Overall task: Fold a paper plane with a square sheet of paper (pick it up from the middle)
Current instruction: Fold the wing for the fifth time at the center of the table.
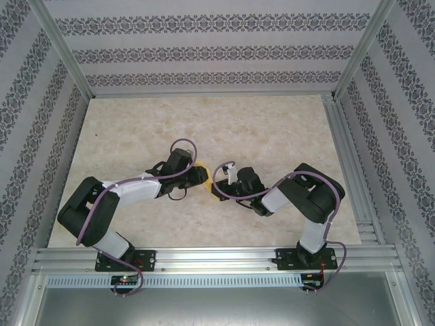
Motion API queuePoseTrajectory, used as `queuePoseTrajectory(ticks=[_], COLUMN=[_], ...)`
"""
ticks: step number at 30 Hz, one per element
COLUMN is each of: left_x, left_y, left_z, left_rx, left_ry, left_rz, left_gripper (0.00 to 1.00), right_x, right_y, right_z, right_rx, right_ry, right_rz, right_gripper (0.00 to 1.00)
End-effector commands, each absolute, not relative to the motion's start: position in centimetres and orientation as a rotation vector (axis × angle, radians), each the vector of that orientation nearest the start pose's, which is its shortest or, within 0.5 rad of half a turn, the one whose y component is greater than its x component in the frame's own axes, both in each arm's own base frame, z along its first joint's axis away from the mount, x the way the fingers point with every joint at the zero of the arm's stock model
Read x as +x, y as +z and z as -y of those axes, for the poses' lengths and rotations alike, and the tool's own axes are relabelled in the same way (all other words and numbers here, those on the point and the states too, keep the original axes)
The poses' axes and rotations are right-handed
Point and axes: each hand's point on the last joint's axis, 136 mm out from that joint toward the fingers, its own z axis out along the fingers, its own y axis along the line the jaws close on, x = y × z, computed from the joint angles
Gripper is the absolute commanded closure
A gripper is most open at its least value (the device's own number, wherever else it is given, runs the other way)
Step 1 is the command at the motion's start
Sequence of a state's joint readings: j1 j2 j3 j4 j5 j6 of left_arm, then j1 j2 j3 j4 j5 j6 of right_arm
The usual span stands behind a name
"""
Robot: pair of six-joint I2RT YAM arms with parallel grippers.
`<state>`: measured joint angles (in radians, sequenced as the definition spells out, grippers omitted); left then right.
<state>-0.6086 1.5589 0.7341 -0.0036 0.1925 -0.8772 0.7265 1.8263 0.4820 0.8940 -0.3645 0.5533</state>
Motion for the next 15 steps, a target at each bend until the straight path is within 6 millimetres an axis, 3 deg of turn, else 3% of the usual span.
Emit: queuePoseTrajectory(ticks=[1, 15], left_x=[31.9, 31.8], left_y=[7.9, 5.9], left_z=[26.5, 25.9], left_rx=[-0.193, -0.221], left_ry=[-0.935, -0.859], left_rz=[-2.501, -2.577], left_gripper=[0.58, 0.58], right_x=[26.4, 27.0], right_y=[3.8, 5.4], right_z=[-31.8, -32.3], right_rx=[-0.436, -0.413], right_ry=[1.173, 1.238], right_rz=[-2.161, -2.163], right_gripper=[0.87, 0.77])
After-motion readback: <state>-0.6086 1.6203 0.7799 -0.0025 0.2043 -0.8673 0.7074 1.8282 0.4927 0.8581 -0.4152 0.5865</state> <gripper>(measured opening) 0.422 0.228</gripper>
